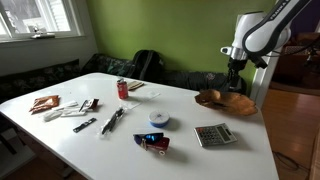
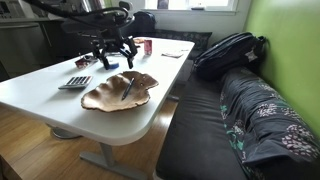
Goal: Remove the pen from the key bowl and put it on white object
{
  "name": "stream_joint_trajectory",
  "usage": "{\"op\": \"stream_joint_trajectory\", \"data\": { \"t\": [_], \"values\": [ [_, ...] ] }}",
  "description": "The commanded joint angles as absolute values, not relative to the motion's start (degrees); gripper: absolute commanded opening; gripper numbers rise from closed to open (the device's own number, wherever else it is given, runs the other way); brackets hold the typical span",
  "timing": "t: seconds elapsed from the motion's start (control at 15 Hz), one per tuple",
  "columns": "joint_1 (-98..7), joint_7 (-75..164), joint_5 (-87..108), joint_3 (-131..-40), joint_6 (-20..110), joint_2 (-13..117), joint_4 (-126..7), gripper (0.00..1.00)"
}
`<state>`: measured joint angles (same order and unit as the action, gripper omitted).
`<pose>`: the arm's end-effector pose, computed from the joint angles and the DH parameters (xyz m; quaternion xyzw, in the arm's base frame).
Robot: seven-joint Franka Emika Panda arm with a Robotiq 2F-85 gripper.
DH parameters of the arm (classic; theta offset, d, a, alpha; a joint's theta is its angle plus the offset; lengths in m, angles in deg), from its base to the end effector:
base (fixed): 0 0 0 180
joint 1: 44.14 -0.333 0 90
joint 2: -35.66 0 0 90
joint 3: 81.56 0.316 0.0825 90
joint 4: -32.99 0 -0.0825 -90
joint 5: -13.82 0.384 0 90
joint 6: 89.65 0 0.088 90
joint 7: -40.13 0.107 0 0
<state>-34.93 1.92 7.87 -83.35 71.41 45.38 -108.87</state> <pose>0.4860 -0.0896 0.2409 0.9560 0.2807 0.0652 0.0556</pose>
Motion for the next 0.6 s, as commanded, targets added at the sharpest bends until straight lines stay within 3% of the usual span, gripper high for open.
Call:
{"op": "stream_joint_trajectory", "data": {
  "t": [0.0, 0.53],
  "values": [
    [-25.4, -13.6, 18.8, -72.1, 74.9, 52.5, -106.7, 1.00],
    [-25.4, -13.4, 17.9, -75.2, 76.8, 61.0, -101.3, 1.00]
  ]
}}
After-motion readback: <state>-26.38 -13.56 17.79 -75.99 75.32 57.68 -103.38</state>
